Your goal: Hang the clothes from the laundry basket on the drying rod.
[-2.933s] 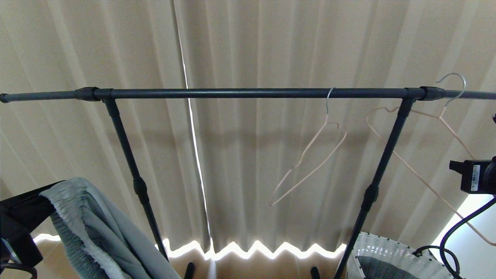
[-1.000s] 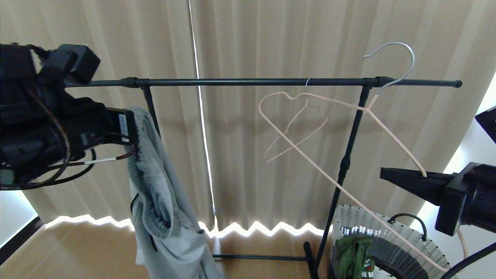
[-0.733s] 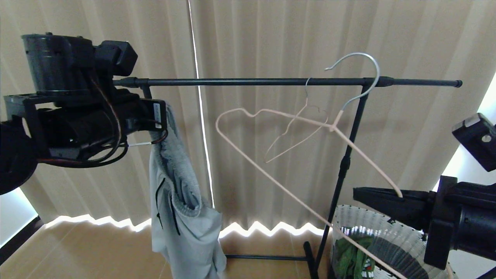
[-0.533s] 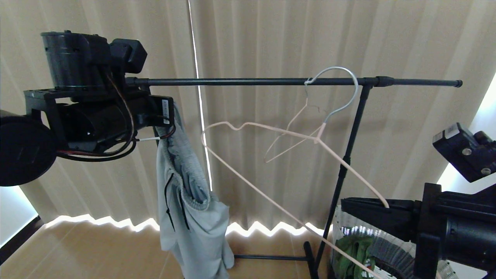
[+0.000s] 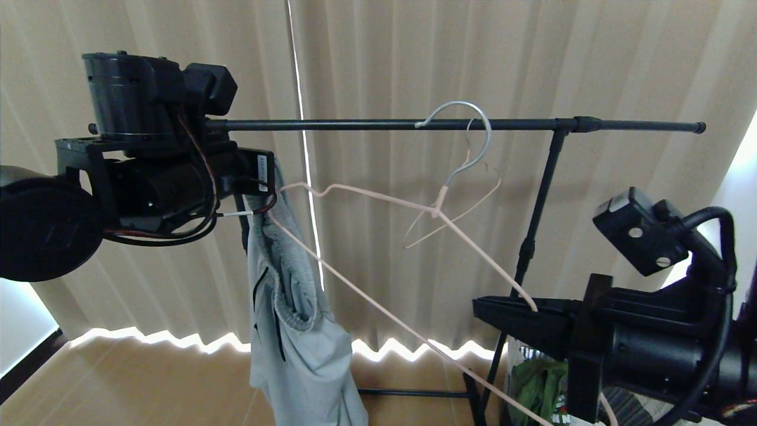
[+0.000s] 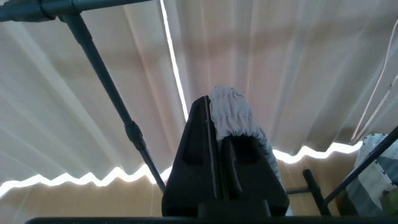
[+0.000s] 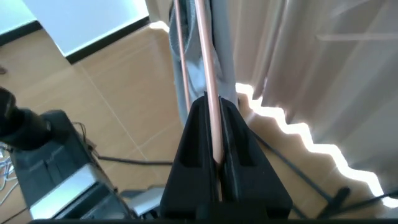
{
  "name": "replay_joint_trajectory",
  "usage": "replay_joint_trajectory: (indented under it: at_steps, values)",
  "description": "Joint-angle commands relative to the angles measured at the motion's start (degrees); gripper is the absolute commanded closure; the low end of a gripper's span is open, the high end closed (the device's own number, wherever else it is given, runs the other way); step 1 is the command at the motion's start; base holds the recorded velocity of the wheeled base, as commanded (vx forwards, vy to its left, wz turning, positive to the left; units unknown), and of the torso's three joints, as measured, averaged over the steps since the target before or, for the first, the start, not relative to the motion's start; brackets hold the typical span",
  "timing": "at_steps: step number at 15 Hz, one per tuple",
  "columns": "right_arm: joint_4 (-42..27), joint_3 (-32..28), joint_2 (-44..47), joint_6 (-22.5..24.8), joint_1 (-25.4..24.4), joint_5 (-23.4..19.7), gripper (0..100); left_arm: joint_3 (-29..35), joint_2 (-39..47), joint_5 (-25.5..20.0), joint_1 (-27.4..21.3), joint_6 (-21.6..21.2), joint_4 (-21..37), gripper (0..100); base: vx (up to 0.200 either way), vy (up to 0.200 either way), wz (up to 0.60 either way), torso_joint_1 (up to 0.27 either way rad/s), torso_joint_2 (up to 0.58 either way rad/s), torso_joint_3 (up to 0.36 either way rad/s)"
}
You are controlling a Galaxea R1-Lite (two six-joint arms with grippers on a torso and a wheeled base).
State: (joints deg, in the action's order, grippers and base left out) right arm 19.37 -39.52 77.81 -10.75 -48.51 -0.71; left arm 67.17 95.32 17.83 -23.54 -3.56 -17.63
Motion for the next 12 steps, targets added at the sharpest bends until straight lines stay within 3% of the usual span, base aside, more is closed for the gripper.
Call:
replay_joint_trajectory:
  at_steps: [1,5,8,12]
  values:
    - [1.2,-1.44,5.16,-0.06,-0.1,0.18,100,0.07,-0.31,0.01,-0.19,-0.13,-0.04,100,0.0,0.0,0.0,0.0,0.0,0.0]
    - [1.46,-6.18,11.22,-2.08,0.17,2.99,100,-0.11,-0.57,0.09,0.34,-1.1,0.05,100,0.0,0.0,0.0,0.0,0.0,0.0]
    - [1.46,-10.05,15.7,-5.95,-0.01,7.21,100,-0.29,-3.12,5.72,0.34,-3.12,4.27,100,0.0,0.0,0.0,0.0,0.0,0.0]
    - [1.46,-14.27,19.48,-8.94,-0.89,9.5,100,-0.55,-4.88,9.41,-0.19,-3.47,6.73,100,0.0,0.0,0.0,0.0,0.0,0.0]
